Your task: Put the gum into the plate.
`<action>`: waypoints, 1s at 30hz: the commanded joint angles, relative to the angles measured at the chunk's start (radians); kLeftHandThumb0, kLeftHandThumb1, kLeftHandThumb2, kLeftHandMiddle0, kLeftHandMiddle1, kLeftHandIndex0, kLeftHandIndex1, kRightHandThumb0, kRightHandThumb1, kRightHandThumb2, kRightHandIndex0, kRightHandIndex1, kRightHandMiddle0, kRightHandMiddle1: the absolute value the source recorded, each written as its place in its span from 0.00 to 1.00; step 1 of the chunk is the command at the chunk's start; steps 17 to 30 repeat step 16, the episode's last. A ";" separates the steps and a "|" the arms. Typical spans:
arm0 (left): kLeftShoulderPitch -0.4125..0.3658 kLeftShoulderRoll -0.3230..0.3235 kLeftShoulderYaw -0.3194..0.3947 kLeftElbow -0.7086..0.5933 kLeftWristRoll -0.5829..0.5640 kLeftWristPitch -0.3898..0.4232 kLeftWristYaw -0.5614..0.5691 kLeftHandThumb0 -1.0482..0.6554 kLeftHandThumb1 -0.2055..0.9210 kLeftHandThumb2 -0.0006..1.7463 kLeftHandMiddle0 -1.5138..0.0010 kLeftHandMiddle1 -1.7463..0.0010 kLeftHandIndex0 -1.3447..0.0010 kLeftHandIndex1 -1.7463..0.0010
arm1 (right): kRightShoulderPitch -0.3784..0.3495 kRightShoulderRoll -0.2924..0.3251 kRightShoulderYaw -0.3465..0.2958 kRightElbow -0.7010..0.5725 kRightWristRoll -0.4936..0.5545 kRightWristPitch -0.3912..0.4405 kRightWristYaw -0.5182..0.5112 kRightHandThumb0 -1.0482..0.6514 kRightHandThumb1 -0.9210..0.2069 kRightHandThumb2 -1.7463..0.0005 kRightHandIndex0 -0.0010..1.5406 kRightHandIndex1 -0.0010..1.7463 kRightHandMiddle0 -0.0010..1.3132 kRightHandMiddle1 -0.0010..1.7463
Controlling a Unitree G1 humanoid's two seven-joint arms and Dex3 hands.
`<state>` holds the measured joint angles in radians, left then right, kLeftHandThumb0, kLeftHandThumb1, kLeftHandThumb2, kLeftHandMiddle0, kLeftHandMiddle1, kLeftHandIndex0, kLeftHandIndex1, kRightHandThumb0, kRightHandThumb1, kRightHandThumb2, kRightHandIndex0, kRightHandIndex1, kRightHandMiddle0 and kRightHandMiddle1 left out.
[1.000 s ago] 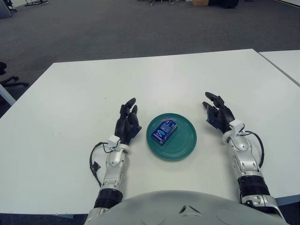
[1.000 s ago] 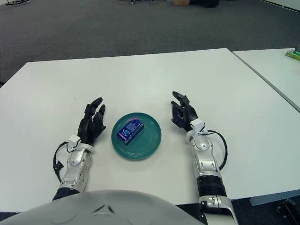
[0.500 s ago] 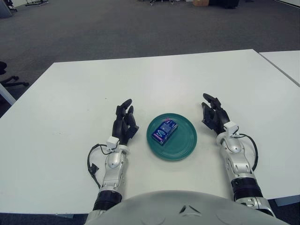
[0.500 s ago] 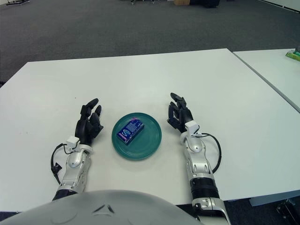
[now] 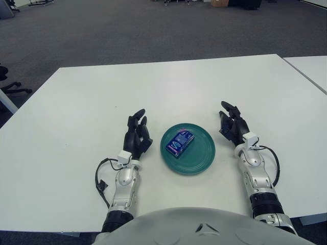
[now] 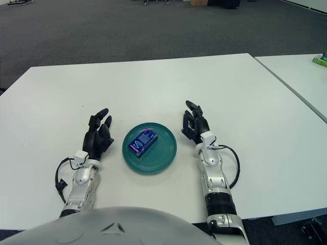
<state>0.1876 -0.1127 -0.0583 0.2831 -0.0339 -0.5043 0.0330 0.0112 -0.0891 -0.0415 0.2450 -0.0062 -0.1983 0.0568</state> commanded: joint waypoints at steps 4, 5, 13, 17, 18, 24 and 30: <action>0.030 -0.023 -0.003 0.033 0.003 0.040 0.010 0.13 1.00 0.52 0.75 0.99 1.00 0.49 | 0.024 0.015 0.002 0.041 -0.002 0.029 -0.013 0.14 0.00 0.48 0.13 0.00 0.00 0.24; 0.027 -0.022 -0.002 0.035 0.000 0.044 0.007 0.13 1.00 0.52 0.75 0.99 1.00 0.49 | 0.026 0.016 0.003 0.042 -0.004 0.025 -0.015 0.14 0.00 0.48 0.13 0.00 0.00 0.24; 0.023 -0.015 0.000 0.032 -0.023 0.060 -0.015 0.14 1.00 0.51 0.75 0.99 1.00 0.51 | 0.034 0.021 0.003 0.049 -0.004 0.007 -0.025 0.13 0.00 0.47 0.13 0.00 0.00 0.24; 0.021 -0.012 0.002 0.032 -0.030 0.062 -0.024 0.14 1.00 0.51 0.75 0.99 1.00 0.51 | 0.034 0.023 0.000 0.056 -0.004 0.001 -0.030 0.13 0.00 0.47 0.13 0.00 0.00 0.24; 0.021 -0.012 0.002 0.032 -0.030 0.062 -0.024 0.14 1.00 0.51 0.75 0.99 1.00 0.51 | 0.034 0.023 0.000 0.056 -0.004 0.001 -0.030 0.13 0.00 0.47 0.13 0.00 0.00 0.24; 0.021 -0.012 0.002 0.032 -0.030 0.062 -0.024 0.14 1.00 0.51 0.75 0.99 1.00 0.51 | 0.034 0.023 0.000 0.056 -0.004 0.001 -0.030 0.13 0.00 0.47 0.13 0.00 0.00 0.24; 0.021 -0.012 0.002 0.032 -0.030 0.062 -0.024 0.14 1.00 0.51 0.75 0.99 1.00 0.51 | 0.034 0.023 0.000 0.056 -0.004 0.001 -0.030 0.13 0.00 0.47 0.13 0.00 0.00 0.24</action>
